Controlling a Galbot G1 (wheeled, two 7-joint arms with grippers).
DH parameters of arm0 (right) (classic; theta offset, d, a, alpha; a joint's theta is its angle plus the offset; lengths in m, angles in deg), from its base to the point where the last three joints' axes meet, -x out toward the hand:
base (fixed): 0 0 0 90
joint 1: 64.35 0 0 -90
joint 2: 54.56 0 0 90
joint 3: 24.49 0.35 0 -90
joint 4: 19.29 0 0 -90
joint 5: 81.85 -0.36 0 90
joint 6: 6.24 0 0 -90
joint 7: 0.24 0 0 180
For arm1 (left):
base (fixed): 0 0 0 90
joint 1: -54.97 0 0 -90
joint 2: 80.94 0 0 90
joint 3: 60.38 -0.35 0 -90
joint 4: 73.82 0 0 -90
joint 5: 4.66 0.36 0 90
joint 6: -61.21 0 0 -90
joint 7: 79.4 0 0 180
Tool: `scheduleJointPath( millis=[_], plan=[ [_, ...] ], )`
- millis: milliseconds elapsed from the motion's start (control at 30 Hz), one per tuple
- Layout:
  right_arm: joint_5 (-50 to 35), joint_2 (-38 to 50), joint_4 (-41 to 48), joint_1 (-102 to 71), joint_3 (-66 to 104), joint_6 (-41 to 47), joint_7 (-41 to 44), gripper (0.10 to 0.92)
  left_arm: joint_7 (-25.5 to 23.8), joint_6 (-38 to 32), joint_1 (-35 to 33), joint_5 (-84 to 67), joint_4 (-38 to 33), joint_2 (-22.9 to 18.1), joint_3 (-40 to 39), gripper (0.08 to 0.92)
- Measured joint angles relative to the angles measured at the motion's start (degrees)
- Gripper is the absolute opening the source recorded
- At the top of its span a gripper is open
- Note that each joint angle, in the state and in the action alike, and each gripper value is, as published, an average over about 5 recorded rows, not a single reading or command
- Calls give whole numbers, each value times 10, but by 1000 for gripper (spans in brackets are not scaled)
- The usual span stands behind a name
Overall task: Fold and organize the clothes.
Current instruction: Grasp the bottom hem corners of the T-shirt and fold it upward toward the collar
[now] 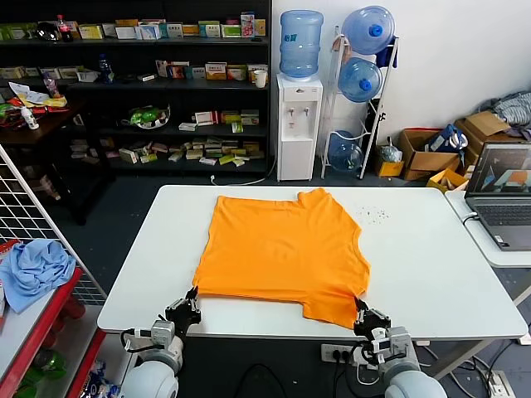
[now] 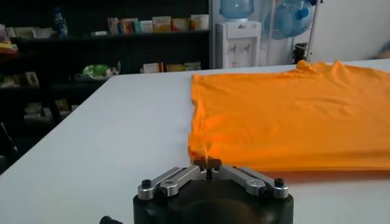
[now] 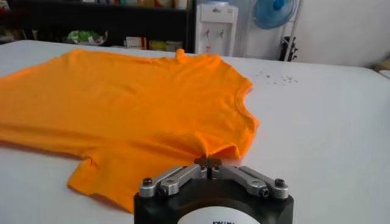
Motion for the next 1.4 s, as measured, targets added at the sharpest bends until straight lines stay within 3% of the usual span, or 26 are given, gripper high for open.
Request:
scheduleJointPath(
  millis=[400, 1167, 1267, 1400],
  plan=[
    [24, 21, 21, 34, -7, -63, 4, 124, -5, -41, 16, 45, 0, -11, -8, 97],
    [16, 15, 236, 262, -97, -89, 14, 124, -2, -63, 166, 78, 159, -12, -73, 97],
    [11, 12, 252, 276, -104, -85, 12, 151, -3, -62, 180, 79, 173, -14, -81, 98],
    [0, 12, 262, 286, -108, -75, 9, 258, -2, -61, 191, 78, 183, -15, -89, 164]
  ],
)
